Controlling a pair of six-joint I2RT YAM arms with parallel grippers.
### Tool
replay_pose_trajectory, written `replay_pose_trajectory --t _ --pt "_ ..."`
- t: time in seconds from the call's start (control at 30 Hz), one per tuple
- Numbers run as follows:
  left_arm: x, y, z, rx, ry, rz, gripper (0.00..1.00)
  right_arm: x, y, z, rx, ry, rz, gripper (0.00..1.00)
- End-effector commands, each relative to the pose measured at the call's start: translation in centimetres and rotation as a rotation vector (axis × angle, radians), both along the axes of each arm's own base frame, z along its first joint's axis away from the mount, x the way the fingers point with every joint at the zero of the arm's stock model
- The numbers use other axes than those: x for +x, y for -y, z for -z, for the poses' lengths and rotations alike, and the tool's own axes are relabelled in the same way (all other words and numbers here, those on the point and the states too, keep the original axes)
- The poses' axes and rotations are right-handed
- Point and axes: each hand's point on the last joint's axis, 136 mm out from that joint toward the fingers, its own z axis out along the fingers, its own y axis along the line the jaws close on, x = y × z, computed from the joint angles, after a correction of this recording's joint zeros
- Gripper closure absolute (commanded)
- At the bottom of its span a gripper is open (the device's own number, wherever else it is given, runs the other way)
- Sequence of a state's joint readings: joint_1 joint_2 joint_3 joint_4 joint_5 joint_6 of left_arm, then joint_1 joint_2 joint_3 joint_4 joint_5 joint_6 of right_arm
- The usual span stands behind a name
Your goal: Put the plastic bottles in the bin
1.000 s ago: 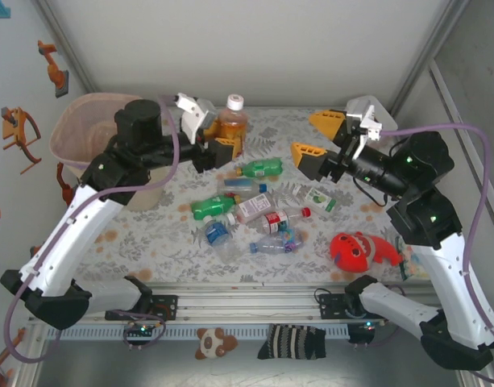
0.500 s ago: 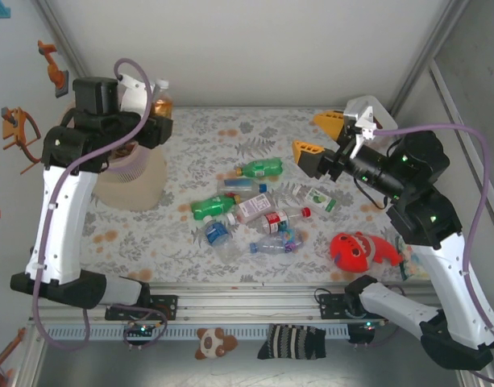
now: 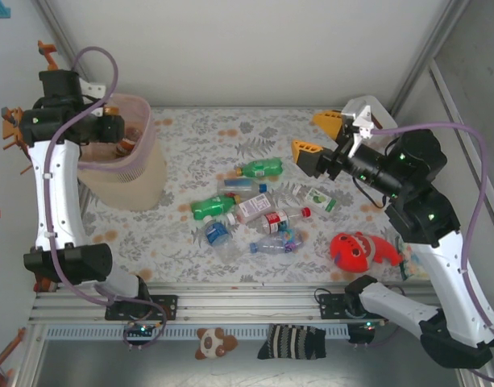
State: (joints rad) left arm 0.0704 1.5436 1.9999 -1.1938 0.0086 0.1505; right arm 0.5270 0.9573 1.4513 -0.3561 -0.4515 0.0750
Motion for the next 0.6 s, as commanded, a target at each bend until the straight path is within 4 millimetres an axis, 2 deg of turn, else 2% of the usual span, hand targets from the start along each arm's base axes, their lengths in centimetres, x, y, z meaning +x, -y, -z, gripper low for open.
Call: replay_pose_trajectory --t 0.0,0.13,0.3,0.57 --pt "-0.2 -2.6 0.5 0.05 -0.044 -0.045 0.45 -0.1 -0.1 -0.3 -0.008 0.02 -0.005 0.23" --pt "0.9 -5.1 1.9 0.101 -0.082 -0.095 0.45 0.1 -0.3 -0.1 -0.015 0.019 -0.01 0.23" --pt "2.3 -7.1 4.0 0.142 -0.16 -0.127 0.43 0.2 -0.3 0.0 -0.017 0.021 -0.006 0.23" --pt "3.1 -9.1 9.3 0.158 -0.34 -0.167 0.38 0.1 -0.1 -0.5 -0.017 0.035 0.003 0.23"
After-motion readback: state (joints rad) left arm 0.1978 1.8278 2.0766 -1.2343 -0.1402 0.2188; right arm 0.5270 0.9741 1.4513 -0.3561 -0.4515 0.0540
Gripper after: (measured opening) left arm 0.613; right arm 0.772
